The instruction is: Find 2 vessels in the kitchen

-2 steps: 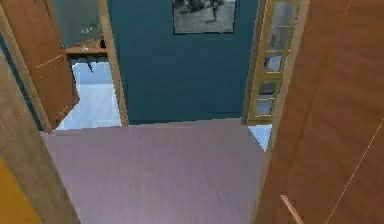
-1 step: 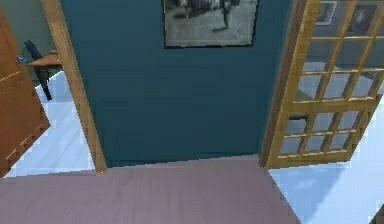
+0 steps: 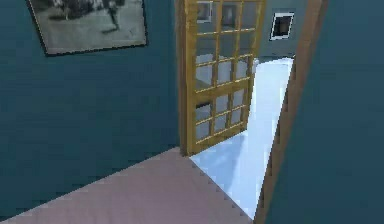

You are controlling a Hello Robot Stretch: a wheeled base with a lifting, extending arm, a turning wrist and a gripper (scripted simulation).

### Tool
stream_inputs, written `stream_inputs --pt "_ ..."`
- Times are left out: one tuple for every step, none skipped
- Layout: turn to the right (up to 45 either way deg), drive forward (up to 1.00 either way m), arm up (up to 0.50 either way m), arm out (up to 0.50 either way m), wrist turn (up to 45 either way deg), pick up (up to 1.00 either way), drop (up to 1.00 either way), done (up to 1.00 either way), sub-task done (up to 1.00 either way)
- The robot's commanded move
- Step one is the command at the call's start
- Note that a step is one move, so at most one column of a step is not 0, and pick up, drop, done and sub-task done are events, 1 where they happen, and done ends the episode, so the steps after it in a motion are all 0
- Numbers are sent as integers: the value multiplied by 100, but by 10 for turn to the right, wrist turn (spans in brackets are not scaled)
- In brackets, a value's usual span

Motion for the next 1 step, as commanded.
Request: stream_inputs --pt "0 100 0 0 0 0 0 0 0"
